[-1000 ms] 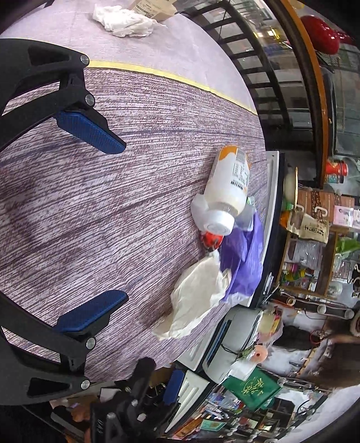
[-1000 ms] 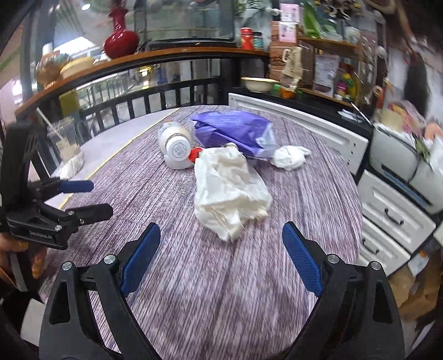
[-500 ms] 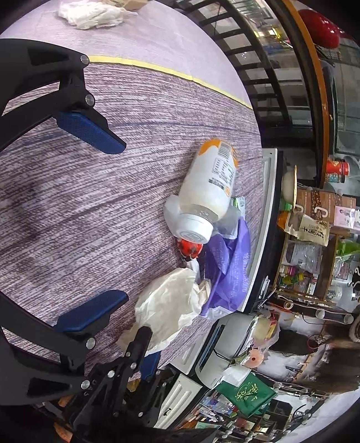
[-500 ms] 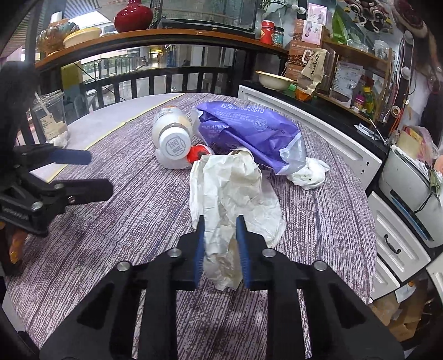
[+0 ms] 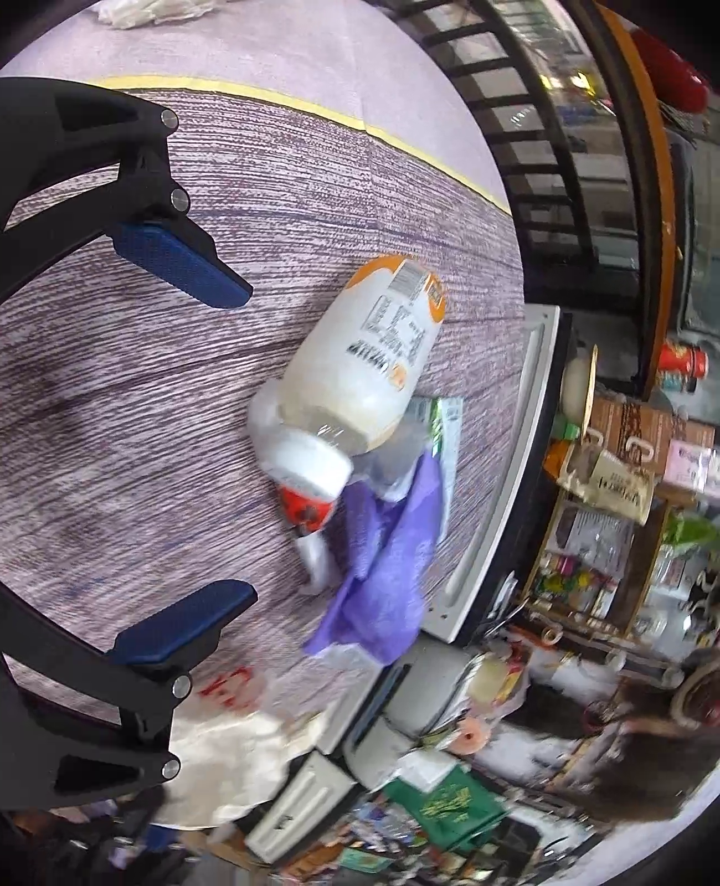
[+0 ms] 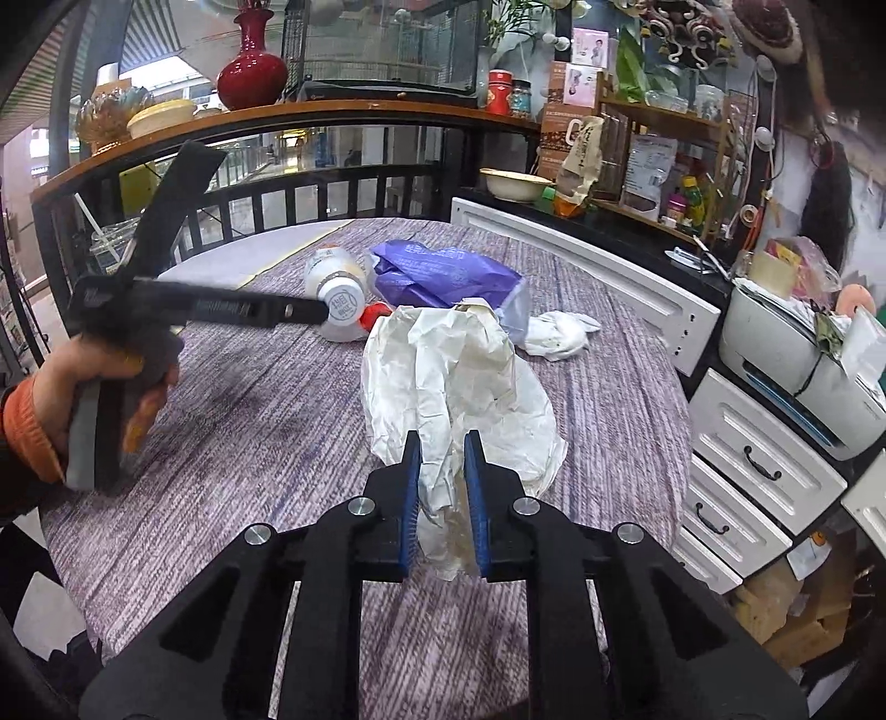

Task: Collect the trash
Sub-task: 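Grasp the white orange-labelled bottle with the left gripper while the right holds the sheet, then carry the white sheet over the bin and open the right gripper while the left carries the bottle, then lower the bottle into the bin and open the left gripper, then move both tools back from the bin toward the table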

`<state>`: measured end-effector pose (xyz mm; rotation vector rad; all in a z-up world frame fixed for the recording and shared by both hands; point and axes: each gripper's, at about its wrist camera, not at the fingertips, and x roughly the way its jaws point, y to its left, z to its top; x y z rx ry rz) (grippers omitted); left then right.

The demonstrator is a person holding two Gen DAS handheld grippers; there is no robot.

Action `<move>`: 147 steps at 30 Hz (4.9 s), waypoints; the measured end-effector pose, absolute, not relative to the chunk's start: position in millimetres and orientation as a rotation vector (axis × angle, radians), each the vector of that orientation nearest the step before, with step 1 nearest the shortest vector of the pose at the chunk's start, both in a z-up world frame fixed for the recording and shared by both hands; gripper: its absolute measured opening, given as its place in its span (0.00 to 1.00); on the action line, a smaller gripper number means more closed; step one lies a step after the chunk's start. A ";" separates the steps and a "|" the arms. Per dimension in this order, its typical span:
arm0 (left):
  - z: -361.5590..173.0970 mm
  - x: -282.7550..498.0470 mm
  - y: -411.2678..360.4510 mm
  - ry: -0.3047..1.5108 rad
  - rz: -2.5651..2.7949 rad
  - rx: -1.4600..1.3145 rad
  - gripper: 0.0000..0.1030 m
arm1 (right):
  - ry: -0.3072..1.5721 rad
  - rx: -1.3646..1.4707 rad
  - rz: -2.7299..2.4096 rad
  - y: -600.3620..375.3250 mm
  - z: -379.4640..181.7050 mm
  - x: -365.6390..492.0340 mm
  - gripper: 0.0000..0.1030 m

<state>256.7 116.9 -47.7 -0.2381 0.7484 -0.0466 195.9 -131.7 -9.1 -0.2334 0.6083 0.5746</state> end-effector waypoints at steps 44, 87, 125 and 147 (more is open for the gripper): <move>-42.3 301.3 179.8 0.947 -0.034 -0.653 0.62 | 0.598 -0.151 0.494 -156.4 -16.8 191.0 0.16; -15.4 182.8 -79.6 0.712 -0.564 -0.364 0.60 | 0.858 0.121 0.082 -361.4 -134.9 170.1 0.23; -145.3 207.7 -250.3 1.032 -0.592 0.040 0.60 | 0.656 0.281 -0.201 -440.3 -117.6 98.9 0.68; -112.6 175.6 -228.2 1.016 -0.686 -0.052 0.89 | 0.627 0.299 -0.238 -450.2 -109.0 93.9 0.77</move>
